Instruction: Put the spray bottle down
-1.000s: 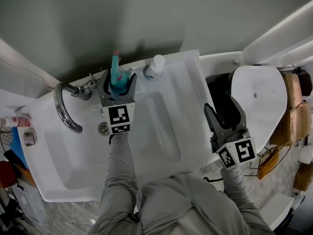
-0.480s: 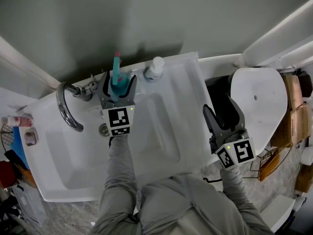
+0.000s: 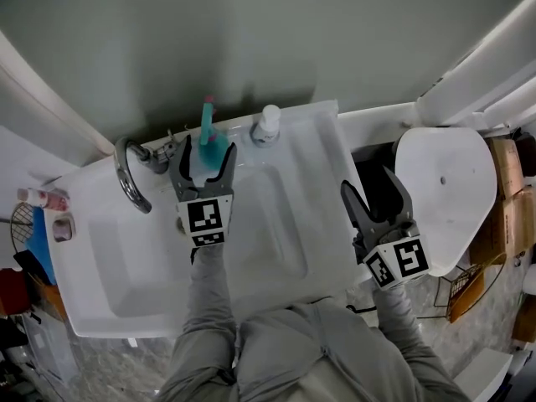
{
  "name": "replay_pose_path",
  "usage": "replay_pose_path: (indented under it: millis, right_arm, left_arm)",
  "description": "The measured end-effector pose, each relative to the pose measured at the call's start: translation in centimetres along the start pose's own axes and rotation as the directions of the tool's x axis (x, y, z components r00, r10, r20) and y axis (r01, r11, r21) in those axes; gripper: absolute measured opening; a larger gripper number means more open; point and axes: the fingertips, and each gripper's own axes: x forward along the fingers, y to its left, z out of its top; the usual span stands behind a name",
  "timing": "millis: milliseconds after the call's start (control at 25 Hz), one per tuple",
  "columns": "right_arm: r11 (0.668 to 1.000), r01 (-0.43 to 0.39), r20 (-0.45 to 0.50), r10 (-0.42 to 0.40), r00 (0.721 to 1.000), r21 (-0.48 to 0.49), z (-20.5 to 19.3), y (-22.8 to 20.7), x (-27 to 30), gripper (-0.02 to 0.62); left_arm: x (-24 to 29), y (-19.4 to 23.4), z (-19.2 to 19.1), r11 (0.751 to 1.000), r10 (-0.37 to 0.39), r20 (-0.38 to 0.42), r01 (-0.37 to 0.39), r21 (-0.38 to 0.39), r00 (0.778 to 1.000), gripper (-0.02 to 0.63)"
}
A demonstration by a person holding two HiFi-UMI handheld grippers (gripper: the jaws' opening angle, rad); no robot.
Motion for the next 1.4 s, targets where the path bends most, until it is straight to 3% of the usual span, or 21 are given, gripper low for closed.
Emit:
replay_pose_path:
  millis: [840,1400]
  right_arm:
    - [0.985,-0.169,0.114,0.165,0.980,0.024,2.7,3.5,-1.4,0.290]
    - [0.966,-0.255,0.160,0.247,0.956,0.029,2.3,5.1,-7.4,0.290]
  left_arm:
    - [-13.1,-1.6,7.8,0.991,0.130,0.088,-0.130,0.000,0.988,0.390]
    - [-23.6,-6.5,8.4,0.980,0.199,0.063,-0.200,0.012,0.978,0.390]
